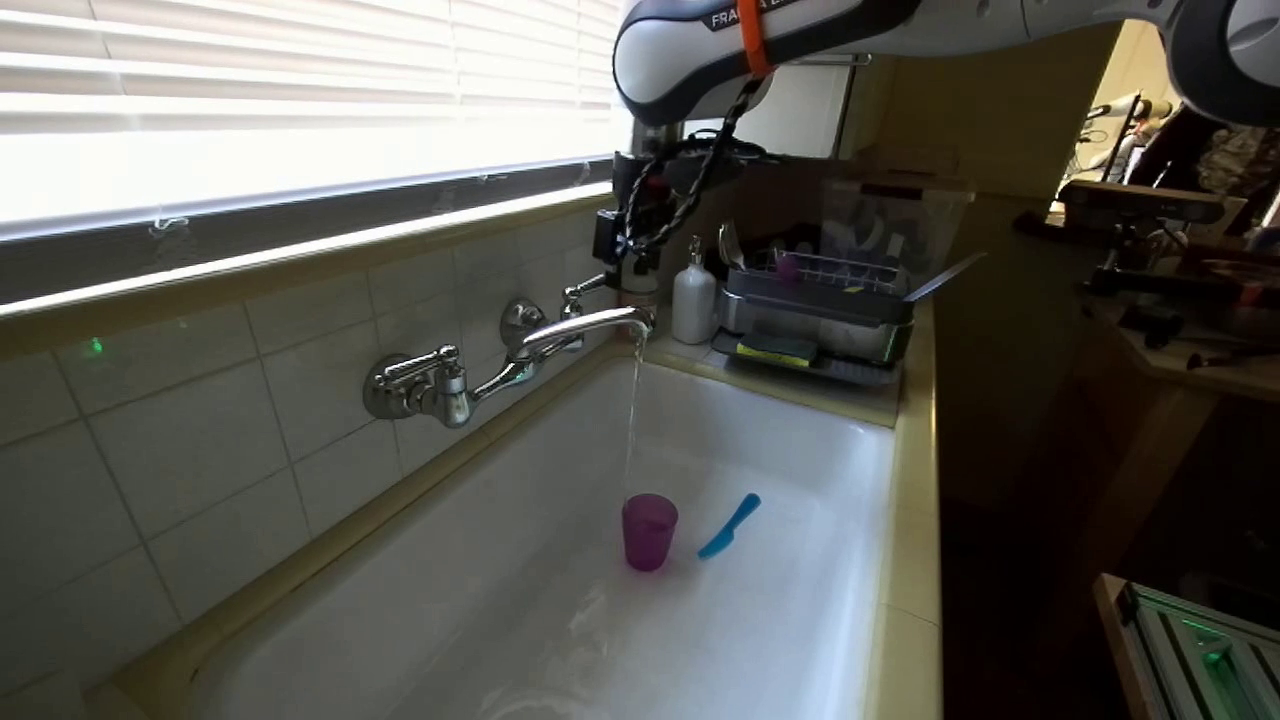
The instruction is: Open the tap using the faucet handle on the left, let water drop into the purple cup, close the tap and pour the contents of the paper cup into the sink
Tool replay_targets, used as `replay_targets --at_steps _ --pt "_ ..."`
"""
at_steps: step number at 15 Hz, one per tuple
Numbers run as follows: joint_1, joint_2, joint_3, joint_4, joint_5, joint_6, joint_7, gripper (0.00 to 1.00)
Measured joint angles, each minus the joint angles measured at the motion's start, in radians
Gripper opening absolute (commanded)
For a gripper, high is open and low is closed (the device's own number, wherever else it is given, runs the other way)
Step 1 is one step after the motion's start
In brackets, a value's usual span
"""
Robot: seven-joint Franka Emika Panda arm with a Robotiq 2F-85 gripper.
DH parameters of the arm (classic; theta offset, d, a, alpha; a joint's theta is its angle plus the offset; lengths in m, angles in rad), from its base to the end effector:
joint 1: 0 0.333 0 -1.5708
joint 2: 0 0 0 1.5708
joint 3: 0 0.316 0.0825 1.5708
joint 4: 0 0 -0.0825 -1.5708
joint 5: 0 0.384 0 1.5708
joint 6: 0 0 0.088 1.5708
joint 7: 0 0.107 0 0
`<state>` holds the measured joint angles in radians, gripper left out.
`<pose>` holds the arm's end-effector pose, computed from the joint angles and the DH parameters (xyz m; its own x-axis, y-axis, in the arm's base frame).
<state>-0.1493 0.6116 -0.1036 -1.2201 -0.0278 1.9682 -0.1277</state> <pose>0.7234 -0.1684 0.4328 0.9884 -0.0861 0.1255 -0.0992 -0.9897 0.1030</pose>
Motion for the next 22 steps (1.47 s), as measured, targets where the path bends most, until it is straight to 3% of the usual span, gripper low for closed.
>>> replay_targets --at_steps 9,18,22 --pt "-0.02 0.013 0.011 -0.023 0.057 0.094 0.017 1.0" --pt "-0.041 0.01 0.021 -0.038 0.119 0.099 0.024 1.0" --pt "-0.041 -0.025 0.025 -0.097 0.12 0.132 0.024 1.0"
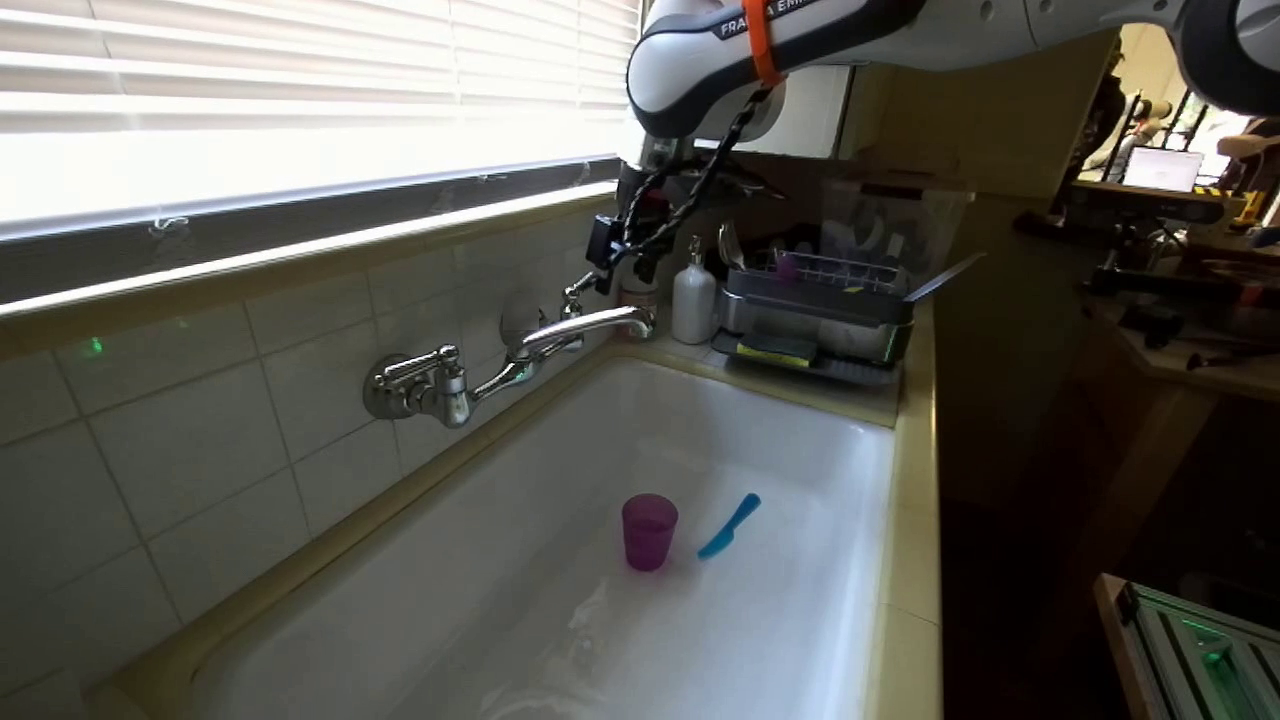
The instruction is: Open the tap using the faucet handle on the left, let water drop into the purple cup, close the tap and pour the contents of the paper cup into the sink
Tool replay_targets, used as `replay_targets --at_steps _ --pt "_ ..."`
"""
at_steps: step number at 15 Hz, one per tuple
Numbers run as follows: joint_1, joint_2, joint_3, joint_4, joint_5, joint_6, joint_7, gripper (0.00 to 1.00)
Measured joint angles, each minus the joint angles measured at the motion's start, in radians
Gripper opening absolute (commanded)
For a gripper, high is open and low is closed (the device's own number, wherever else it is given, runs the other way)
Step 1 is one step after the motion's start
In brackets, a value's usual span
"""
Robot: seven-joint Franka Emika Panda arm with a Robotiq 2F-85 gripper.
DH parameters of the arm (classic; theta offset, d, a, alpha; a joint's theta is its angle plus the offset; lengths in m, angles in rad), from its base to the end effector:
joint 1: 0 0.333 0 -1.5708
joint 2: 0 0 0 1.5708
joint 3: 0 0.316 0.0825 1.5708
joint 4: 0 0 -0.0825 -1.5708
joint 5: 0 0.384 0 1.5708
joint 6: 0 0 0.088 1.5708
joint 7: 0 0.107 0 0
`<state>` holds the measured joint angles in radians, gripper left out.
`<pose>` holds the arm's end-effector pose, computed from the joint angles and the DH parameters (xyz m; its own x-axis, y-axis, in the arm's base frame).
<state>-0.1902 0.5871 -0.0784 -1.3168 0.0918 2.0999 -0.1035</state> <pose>0.7187 -0.1795 0.4159 0.9626 -0.1837 0.1994 -0.1828 -0.9829 -0.0229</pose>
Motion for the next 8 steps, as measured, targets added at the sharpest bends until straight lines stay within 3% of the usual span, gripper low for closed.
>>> replay_targets --at_steps 8 --pt "-0.005 -0.167 -0.021 -0.241 -0.001 0.043 0.0 1.0"
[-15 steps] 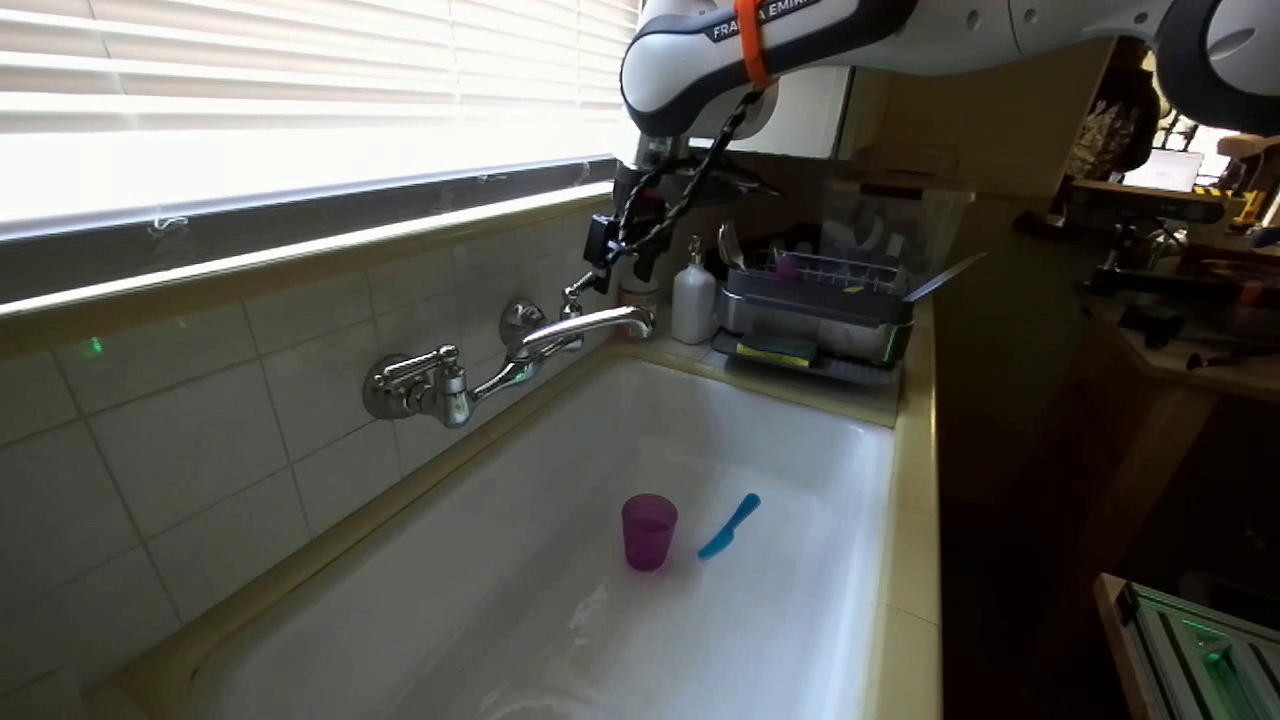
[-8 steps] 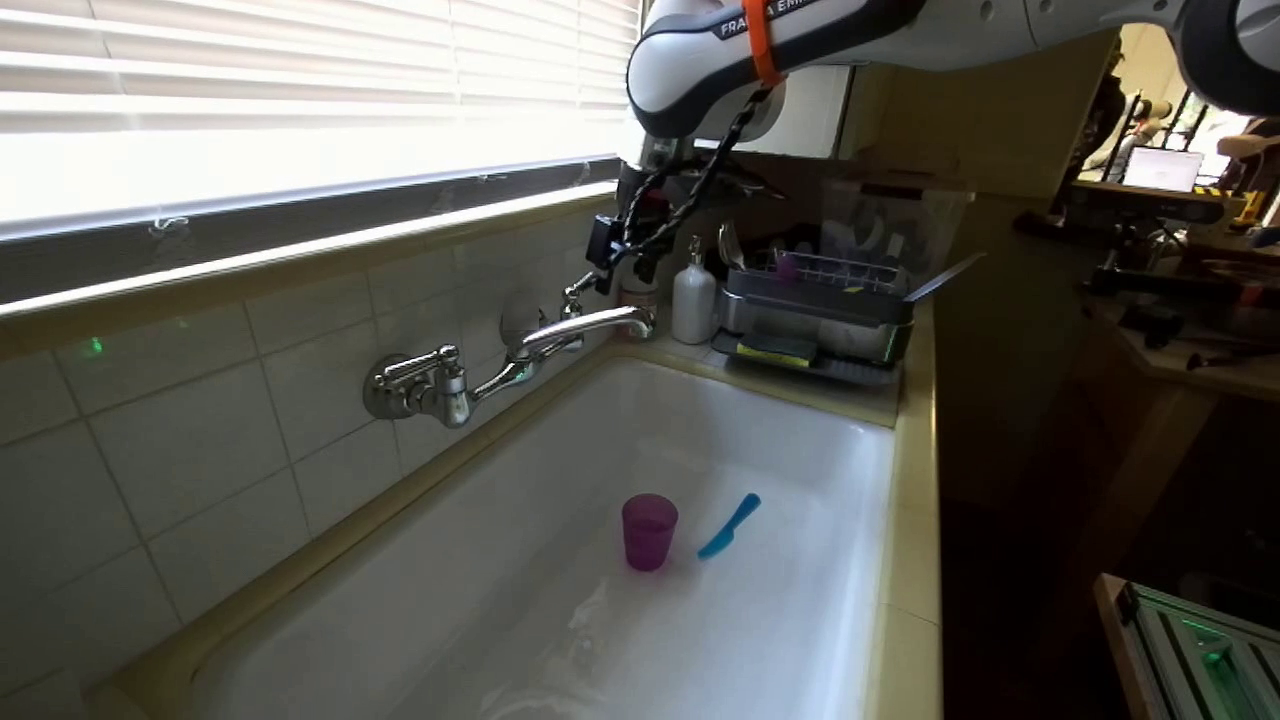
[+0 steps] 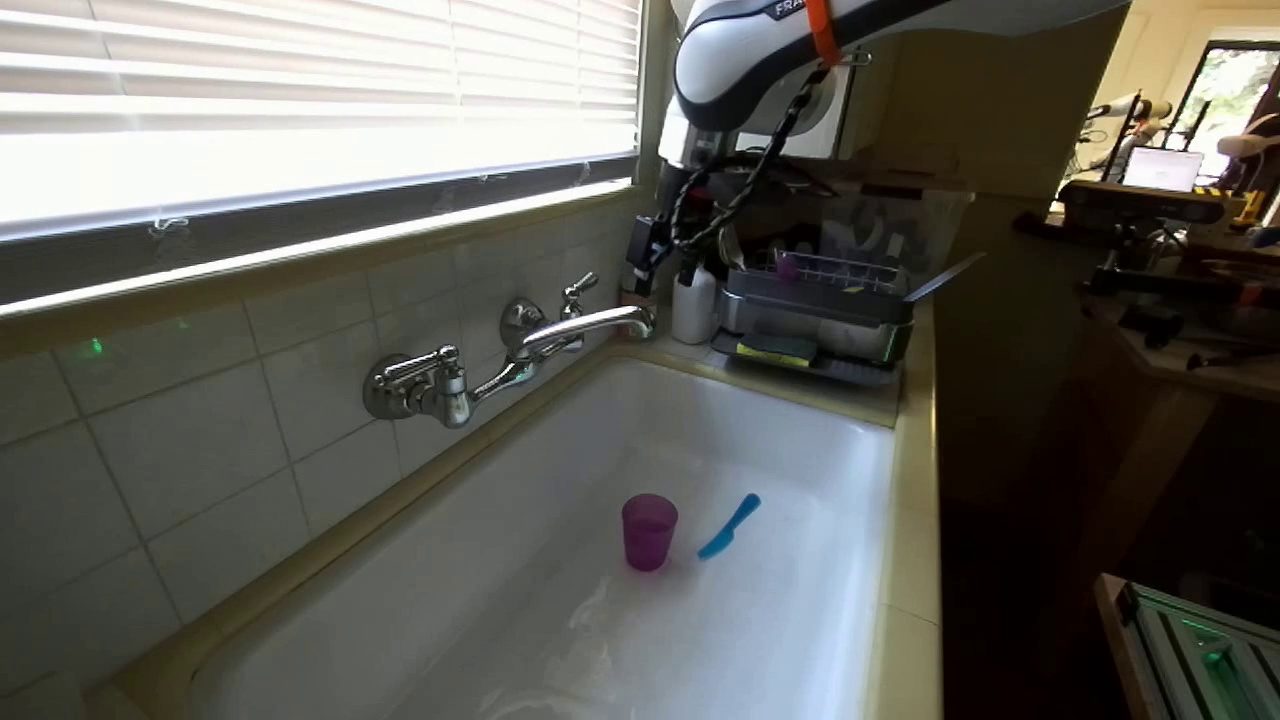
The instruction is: Open the tap using the faucet handle on the left, let water drop into the purple cup, close the tap and pour the contents of the paper cup into the sink
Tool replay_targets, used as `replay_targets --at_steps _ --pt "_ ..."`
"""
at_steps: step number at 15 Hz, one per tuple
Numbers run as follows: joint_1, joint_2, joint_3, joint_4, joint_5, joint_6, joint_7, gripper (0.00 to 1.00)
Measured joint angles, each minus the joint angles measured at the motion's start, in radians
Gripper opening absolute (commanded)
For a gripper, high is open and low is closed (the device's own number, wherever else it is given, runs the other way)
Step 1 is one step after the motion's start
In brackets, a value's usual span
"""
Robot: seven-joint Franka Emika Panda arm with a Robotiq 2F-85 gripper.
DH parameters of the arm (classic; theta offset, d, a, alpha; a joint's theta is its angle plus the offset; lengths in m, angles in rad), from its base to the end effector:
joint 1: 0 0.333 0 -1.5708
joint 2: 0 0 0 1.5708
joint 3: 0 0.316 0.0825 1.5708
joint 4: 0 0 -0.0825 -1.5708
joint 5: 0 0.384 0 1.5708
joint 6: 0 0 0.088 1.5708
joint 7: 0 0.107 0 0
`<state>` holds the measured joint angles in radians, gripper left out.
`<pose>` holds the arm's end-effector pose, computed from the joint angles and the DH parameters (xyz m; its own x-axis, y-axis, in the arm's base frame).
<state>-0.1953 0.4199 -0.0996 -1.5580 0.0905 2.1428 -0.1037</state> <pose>0.6676 -0.1888 0.4217 0.9609 -0.2189 0.1693 -0.2178 -0.9757 -0.0252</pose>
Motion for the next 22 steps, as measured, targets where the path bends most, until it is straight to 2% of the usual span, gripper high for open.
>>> replay_targets --at_steps 6,14,22 --pt "0.002 -0.133 -0.004 -0.233 0.0 0.059 -0.002 1.0" --pt "0.045 -0.21 0.019 -0.548 0.003 0.3 0.005 1.0" --pt "0.046 -0.208 0.017 -0.546 -0.008 0.31 0.006 1.0"
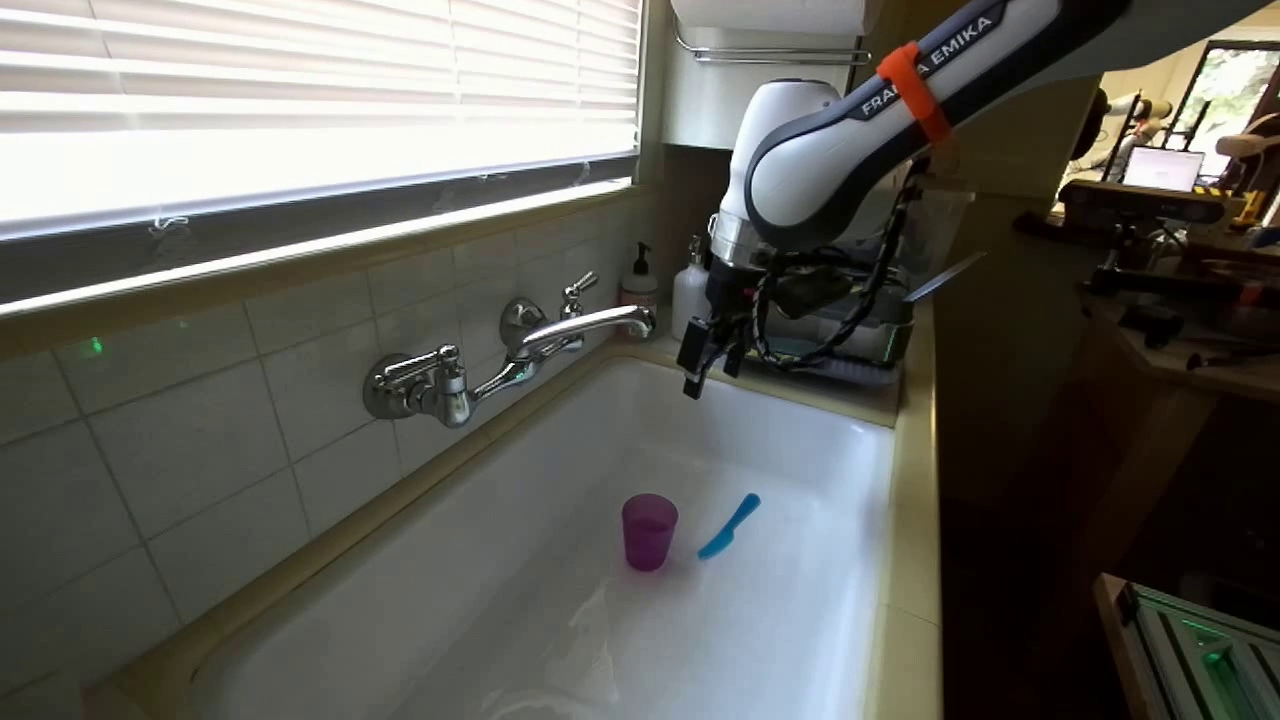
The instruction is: Open the tap using the faucet handle on the left, let water drop into the purple cup, close the tap and pour the contents of the paper cup into the sink
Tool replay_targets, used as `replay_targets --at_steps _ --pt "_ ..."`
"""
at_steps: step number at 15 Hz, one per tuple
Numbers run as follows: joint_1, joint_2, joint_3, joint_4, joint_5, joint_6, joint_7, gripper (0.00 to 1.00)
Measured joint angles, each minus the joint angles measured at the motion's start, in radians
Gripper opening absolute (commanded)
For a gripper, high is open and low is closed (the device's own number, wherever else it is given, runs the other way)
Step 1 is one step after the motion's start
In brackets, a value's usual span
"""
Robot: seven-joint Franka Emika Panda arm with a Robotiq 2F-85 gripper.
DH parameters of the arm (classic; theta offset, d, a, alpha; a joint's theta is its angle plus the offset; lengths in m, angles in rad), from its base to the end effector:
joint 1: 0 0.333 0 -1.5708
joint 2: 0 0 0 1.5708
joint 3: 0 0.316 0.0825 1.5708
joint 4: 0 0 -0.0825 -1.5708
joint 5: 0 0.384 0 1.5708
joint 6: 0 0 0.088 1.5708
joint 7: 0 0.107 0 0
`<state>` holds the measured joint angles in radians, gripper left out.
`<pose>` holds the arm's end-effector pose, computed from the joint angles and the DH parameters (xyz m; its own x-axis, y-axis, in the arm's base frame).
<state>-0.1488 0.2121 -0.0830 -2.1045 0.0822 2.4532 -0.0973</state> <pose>0.5715 -0.1338 0.3310 0.9717 -0.1903 0.1396 -0.1881 -0.9817 -0.0295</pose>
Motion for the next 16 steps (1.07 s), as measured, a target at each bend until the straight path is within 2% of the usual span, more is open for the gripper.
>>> replay_targets --at_steps 4,9,16 --pt "-0.003 0.041 -0.001 0.008 -0.004 0.016 -0.049 1.0" --pt "-0.037 0.125 0.014 0.02 0.036 0.139 -0.19 1.0" --pt "-0.131 0.247 0.121 0.063 0.113 0.199 -0.374 1.0"
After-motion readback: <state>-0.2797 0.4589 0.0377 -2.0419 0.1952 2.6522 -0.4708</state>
